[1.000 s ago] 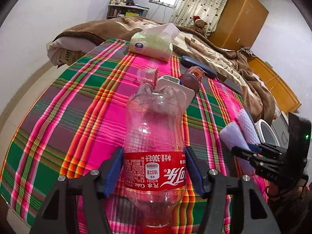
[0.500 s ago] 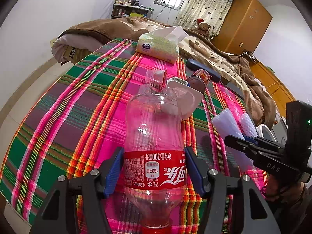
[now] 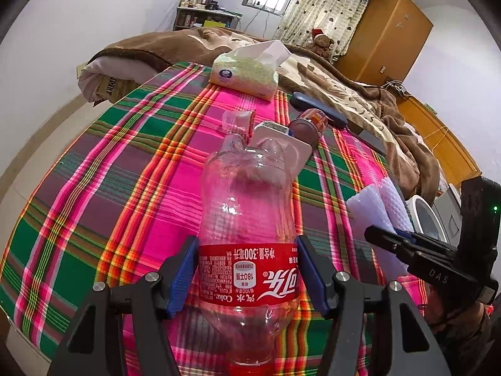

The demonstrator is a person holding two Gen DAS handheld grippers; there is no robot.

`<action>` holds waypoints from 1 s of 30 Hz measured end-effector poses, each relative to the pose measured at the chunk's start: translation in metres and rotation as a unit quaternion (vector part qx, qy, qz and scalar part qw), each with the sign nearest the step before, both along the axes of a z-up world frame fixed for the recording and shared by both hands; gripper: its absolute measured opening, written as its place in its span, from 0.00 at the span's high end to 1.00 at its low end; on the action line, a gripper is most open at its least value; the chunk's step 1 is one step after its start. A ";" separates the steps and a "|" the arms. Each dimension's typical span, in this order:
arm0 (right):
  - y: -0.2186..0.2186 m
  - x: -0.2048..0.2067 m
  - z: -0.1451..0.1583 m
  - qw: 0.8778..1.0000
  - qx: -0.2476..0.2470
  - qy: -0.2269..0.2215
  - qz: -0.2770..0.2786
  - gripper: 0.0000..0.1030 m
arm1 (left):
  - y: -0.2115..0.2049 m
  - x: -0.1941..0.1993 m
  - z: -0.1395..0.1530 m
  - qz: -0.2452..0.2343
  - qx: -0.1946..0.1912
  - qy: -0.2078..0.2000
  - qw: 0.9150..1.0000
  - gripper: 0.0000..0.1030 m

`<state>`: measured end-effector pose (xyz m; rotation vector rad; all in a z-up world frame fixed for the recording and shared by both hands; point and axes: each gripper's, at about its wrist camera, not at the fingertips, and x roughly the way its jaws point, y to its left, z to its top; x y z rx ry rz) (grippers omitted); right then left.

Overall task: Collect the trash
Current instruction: 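Lift the bottle and foam sleeve off the cloth and turn toward the bin, then carry the bottle and foam sleeve over the bin and open both grippers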

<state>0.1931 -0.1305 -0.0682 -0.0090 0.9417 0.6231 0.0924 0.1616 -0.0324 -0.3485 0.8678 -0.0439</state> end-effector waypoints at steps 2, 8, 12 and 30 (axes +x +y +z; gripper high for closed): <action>-0.003 -0.002 0.001 1.000 0.003 -0.002 -0.005 0.74 | -0.003 -0.001 0.002 -0.002 0.001 -0.002 1.000 0.39; -0.028 -0.007 0.007 0.999 0.011 -0.011 -0.039 0.74 | -0.011 -0.004 0.006 -0.007 0.002 -0.008 1.000 0.39; -0.046 -0.008 0.008 0.998 0.018 -0.008 -0.063 0.74 | -0.016 -0.004 0.007 -0.012 0.002 -0.010 1.000 0.39; -0.106 -0.021 0.012 0.990 0.045 -0.015 -0.131 0.73 | -0.075 0.004 0.018 -0.071 0.006 -0.017 0.997 0.39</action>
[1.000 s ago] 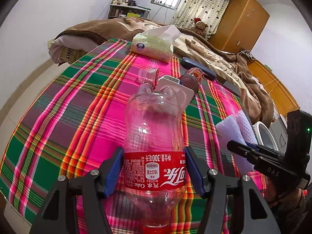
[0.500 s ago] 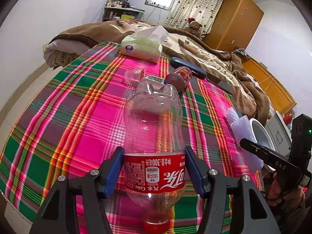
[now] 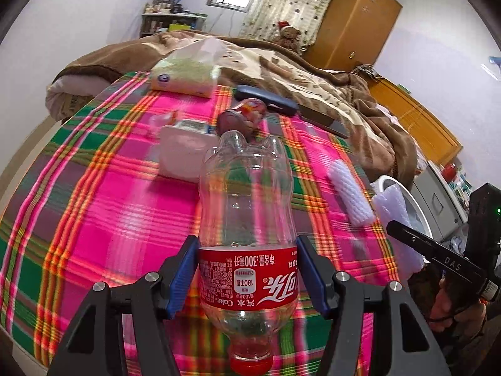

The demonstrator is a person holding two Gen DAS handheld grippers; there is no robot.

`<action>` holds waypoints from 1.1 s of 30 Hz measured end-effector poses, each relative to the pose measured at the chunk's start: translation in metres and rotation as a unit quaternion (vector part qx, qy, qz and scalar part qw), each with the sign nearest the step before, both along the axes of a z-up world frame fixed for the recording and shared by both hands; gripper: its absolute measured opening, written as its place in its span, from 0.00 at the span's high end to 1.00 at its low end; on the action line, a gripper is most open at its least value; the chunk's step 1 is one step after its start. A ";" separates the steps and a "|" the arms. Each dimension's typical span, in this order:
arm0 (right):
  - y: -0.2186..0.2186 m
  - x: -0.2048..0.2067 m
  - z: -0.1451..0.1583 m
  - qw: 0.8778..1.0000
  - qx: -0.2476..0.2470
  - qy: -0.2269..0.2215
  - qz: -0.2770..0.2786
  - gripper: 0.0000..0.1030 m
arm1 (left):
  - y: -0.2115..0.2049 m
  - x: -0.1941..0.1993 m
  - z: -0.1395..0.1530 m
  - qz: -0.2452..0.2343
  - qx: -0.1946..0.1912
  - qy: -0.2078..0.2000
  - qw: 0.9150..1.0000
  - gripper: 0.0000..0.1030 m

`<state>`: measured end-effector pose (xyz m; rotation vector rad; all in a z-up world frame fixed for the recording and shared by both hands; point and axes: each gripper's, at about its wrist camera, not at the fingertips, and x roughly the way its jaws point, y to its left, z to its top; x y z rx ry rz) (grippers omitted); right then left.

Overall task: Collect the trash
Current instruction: 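Carry the bottle and foam sleeve over the bin and open both grippers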

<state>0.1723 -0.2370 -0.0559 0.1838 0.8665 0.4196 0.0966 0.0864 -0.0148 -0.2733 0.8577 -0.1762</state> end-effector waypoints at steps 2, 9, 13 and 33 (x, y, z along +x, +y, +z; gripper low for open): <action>-0.006 0.000 0.000 1.000 0.000 -0.001 -0.006 0.73 | -0.010 0.002 0.003 -0.009 0.000 -0.003 1.000 0.39; -0.033 -0.003 0.010 0.999 0.004 -0.013 -0.037 0.73 | -0.054 0.009 0.017 -0.052 0.005 -0.017 0.999 0.39; -0.054 -0.007 0.016 0.998 0.004 -0.023 -0.057 0.73 | -0.085 0.015 0.026 -0.084 0.008 -0.027 0.996 0.39; -0.157 -0.015 0.031 0.982 -0.017 -0.038 -0.186 0.73 | -0.240 0.043 0.059 -0.231 -0.003 -0.056 0.971 0.39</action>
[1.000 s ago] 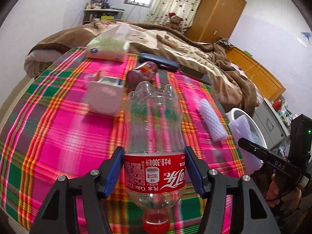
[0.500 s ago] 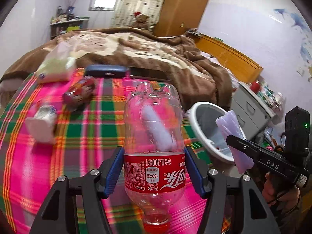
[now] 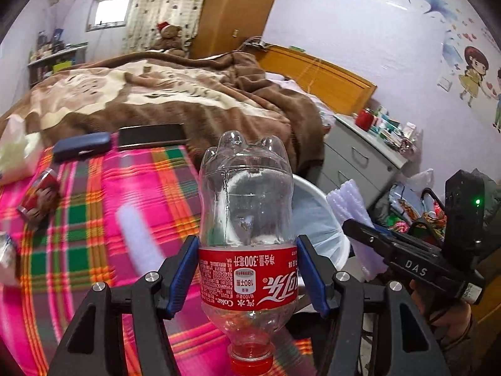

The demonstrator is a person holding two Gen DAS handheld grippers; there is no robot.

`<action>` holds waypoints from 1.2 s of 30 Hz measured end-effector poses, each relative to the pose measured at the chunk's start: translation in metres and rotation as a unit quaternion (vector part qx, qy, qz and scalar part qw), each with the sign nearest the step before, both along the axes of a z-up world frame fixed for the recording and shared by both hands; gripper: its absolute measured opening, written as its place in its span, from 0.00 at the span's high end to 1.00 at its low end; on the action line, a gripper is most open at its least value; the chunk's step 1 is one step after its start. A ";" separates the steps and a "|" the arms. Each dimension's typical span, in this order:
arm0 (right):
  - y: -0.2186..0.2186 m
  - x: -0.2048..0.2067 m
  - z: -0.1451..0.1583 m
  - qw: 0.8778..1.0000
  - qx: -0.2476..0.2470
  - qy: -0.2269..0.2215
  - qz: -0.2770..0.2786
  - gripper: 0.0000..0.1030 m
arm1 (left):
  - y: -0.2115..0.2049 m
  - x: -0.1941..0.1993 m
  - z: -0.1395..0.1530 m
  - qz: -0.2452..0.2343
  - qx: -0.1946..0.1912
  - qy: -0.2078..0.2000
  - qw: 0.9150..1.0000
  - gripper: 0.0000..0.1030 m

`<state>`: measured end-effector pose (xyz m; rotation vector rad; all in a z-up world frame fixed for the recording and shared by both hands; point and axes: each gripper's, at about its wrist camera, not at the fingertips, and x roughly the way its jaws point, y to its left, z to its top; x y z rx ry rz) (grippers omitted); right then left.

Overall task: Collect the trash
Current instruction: 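Carry the bottle and foam sleeve over the bin and open both grippers, then withdraw both tools from the bin back toward the cloth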

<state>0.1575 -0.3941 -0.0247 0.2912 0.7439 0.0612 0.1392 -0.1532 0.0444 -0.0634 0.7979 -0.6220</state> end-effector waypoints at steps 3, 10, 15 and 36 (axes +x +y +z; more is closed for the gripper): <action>-0.012 0.007 -0.006 1.000 -0.002 0.009 -0.018 0.73 | -0.023 0.008 0.003 -0.020 -0.006 -0.003 1.000 0.39; -0.031 0.022 -0.021 0.999 0.002 0.035 -0.041 0.73 | -0.069 0.037 -0.006 -0.042 -0.008 0.017 0.999 0.39; -0.035 0.031 -0.028 0.998 -0.005 0.048 -0.039 0.73 | -0.092 0.052 -0.020 -0.047 0.008 0.032 0.998 0.39; -0.035 0.033 -0.035 0.997 -0.036 0.053 -0.052 0.48 | -0.092 0.063 -0.041 -0.031 0.010 0.048 0.998 0.37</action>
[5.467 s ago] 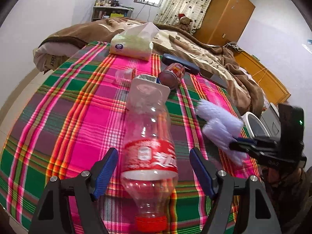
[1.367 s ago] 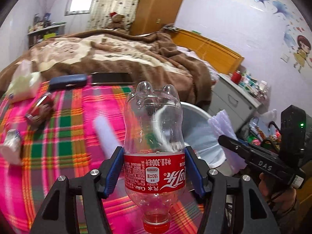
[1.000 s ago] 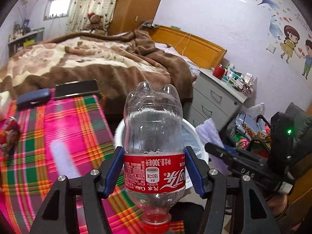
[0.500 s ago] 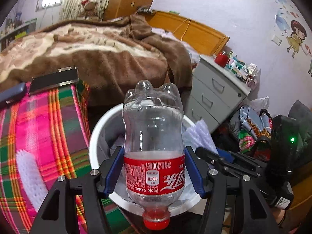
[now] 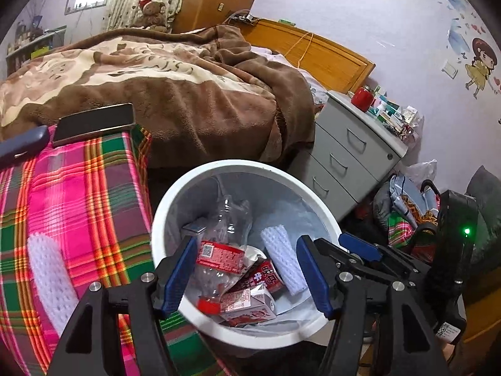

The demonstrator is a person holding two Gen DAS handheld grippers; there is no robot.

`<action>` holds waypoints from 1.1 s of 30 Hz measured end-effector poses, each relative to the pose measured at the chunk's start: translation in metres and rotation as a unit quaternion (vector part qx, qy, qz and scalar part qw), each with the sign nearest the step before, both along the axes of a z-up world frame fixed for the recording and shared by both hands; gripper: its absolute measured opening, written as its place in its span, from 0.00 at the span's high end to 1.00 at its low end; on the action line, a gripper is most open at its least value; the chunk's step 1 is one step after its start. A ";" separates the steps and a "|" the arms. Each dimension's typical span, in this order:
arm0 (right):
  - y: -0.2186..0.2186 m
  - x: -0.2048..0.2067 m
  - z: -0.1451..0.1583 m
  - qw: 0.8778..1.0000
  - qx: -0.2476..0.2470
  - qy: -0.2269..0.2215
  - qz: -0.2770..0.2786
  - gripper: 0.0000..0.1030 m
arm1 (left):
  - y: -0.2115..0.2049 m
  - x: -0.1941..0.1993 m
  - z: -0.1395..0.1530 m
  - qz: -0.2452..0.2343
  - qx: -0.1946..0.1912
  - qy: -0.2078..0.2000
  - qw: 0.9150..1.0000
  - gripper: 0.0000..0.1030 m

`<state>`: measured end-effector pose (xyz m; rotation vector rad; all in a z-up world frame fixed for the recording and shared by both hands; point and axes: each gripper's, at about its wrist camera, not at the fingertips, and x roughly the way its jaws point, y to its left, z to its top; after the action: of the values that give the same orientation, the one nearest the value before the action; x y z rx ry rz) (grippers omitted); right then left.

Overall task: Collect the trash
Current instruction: 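Withdraw both tools from the bin back toward the cloth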

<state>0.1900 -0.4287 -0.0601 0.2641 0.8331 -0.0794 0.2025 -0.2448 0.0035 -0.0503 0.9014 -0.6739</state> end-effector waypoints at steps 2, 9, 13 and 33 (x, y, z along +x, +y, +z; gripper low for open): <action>0.001 -0.002 0.002 1.000 0.004 -0.004 0.001 0.48 | 0.004 -0.003 0.002 0.004 -0.002 -0.003 1.000 0.37; 0.015 -0.011 0.011 1.000 0.005 -0.021 0.007 0.48 | 0.027 -0.018 0.008 0.021 0.005 -0.019 1.000 0.37; 0.025 -0.014 0.014 1.000 0.002 -0.028 0.013 0.48 | 0.043 -0.027 0.013 0.038 0.009 -0.029 0.999 0.36; 0.081 -0.028 0.023 0.997 0.004 -0.043 0.065 0.48 | 0.127 -0.065 0.020 0.110 0.013 -0.052 0.992 0.37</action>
<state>0.1620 -0.3474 -0.0373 0.2187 0.7632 0.0571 0.1371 -0.1181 0.0233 -0.0889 0.7898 -0.4542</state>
